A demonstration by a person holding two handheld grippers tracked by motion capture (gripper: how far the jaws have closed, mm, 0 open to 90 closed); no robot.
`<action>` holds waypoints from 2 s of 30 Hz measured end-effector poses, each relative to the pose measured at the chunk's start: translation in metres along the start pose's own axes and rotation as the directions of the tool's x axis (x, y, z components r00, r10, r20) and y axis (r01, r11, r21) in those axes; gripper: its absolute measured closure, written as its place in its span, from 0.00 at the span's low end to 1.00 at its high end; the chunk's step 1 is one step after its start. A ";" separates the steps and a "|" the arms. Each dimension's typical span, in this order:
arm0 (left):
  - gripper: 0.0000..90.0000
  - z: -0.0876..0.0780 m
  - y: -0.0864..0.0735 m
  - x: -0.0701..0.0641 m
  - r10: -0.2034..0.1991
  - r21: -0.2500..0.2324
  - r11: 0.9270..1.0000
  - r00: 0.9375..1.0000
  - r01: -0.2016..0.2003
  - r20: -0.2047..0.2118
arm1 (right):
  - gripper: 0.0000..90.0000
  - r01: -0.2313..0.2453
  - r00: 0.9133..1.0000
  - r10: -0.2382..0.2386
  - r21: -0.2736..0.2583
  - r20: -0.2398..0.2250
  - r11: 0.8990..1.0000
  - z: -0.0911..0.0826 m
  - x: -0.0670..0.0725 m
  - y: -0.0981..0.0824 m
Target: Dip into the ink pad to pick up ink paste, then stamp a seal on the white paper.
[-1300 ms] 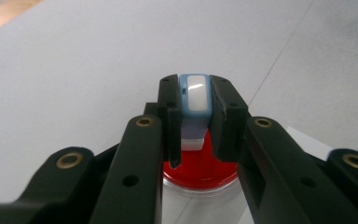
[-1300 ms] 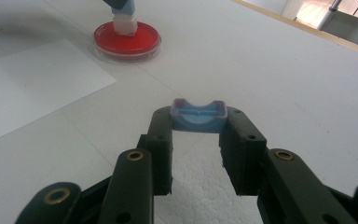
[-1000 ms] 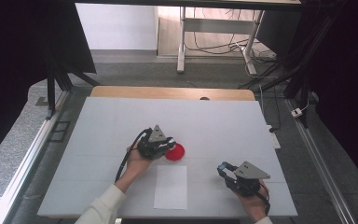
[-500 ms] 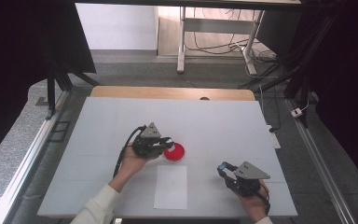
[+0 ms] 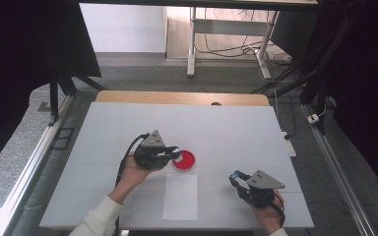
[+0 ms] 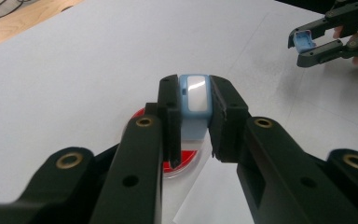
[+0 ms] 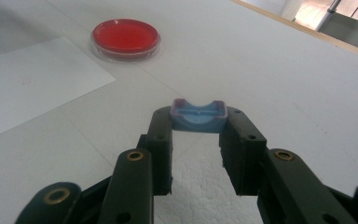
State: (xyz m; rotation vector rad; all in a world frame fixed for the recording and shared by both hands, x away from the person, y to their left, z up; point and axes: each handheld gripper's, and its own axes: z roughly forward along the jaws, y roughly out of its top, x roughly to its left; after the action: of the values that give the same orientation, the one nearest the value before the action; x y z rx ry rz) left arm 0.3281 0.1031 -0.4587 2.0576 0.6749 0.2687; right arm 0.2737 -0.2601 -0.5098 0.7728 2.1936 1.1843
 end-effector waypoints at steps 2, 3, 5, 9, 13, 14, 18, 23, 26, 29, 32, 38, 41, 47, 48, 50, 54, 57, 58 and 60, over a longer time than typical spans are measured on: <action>0.85 -0.002 0.000 0.000 -0.003 0.000 1.000 1.000 0.003 0.004 | 0.72 0.002 1.000 -0.002 0.002 0.001 1.000 0.000 0.000 0.000; 0.85 -0.002 -0.001 0.000 -0.003 0.002 1.000 1.000 0.003 0.006 | 0.72 0.002 1.000 -0.002 0.002 0.001 1.000 0.000 0.000 0.000; 0.85 -0.003 -0.002 -0.001 -0.002 0.003 1.000 1.000 0.002 0.006 | 0.72 0.000 1.000 0.000 -0.001 0.000 1.000 0.000 0.000 0.000; 0.85 -0.006 -0.003 -0.002 -0.005 0.000 1.000 1.000 0.005 0.014 | 0.72 -0.001 1.000 0.001 0.000 0.001 1.000 0.000 0.000 0.000; 0.85 -0.009 -0.005 -0.003 -0.009 -0.003 1.000 0.999 0.009 0.033 | 0.72 0.003 1.000 -0.003 0.002 0.002 1.000 0.000 0.000 0.000; 0.85 -0.010 -0.005 -0.003 -0.013 -0.005 1.000 0.999 0.013 0.043 | 0.72 0.002 1.000 -0.002 0.001 0.001 1.000 0.000 0.000 0.000; 0.84 -0.013 -0.006 -0.007 -0.004 -0.008 1.000 0.998 0.004 0.056 | 0.72 0.002 1.000 -0.002 0.001 0.001 1.000 0.000 0.000 0.000; 0.84 -0.016 -0.008 -0.011 0.007 0.002 1.000 0.998 -0.007 0.059 | 0.72 0.003 1.000 -0.003 0.003 0.002 1.000 0.000 0.001 0.000; 0.84 -0.016 -0.009 -0.013 0.012 0.009 1.000 0.998 -0.013 0.062 | 0.72 0.001 1.000 -0.001 0.003 0.002 1.000 0.001 0.000 0.000; 0.84 -0.014 -0.010 -0.016 0.016 0.016 1.000 0.998 -0.017 0.066 | 0.72 0.002 1.000 -0.002 0.004 0.002 1.000 0.001 0.001 0.000; 0.84 -0.014 -0.011 -0.018 0.022 0.020 1.000 0.997 -0.024 0.071 | 0.72 -0.002 1.000 0.002 0.002 0.002 1.000 0.000 0.000 0.000; 0.84 -0.014 -0.012 -0.024 0.030 0.030 0.999 0.997 -0.032 0.071 | 0.72 0.000 1.000 0.000 0.007 0.006 1.000 0.001 0.000 0.000; 0.84 -0.013 -0.013 -0.026 0.033 0.036 0.999 0.997 -0.036 0.073 | 0.72 0.003 1.000 -0.003 0.006 0.006 1.000 0.001 0.000 0.000; 0.84 -0.011 -0.015 -0.030 0.039 0.041 0.998 0.996 -0.042 0.080 | 0.72 -0.001 1.000 0.000 0.007 0.007 1.000 0.001 0.000 0.000; 0.84 -0.011 -0.015 -0.031 0.040 0.041 0.998 0.996 -0.044 0.084 | 0.72 0.000 1.000 0.000 0.007 0.007 1.000 0.001 0.000 0.000; 0.84 -0.010 -0.016 -0.033 0.043 0.043 0.998 0.995 -0.047 0.090 | 0.72 -0.003 1.000 0.002 0.004 0.001 1.000 0.001 0.000 0.000; 0.84 -0.006 -0.017 -0.036 0.052 0.053 0.997 0.993 -0.058 0.103 | 0.72 0.001 1.000 -0.001 0.005 0.001 1.000 0.001 0.000 0.000; 0.84 -0.005 -0.018 -0.039 0.053 0.057 0.997 0.993 -0.059 0.108 | 0.72 0.000 1.000 0.000 0.007 0.005 1.000 0.001 0.000 0.000; 0.84 -0.005 -0.019 -0.039 0.056 0.059 0.996 0.992 -0.062 0.111 | 0.72 0.000 1.000 0.000 0.007 0.005 1.000 0.001 0.000 0.000; 0.84 -0.004 -0.020 -0.042 0.062 0.060 0.996 0.992 -0.069 0.114 | 0.72 -0.001 1.000 0.001 0.008 0.005 1.000 0.001 0.000 0.000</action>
State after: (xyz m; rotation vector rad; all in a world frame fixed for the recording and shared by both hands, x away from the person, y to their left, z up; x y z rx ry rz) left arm 0.2845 0.0915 -0.4701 2.1412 0.5547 0.1692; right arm 0.2739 -0.2594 -0.5104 0.7789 2.1953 1.1738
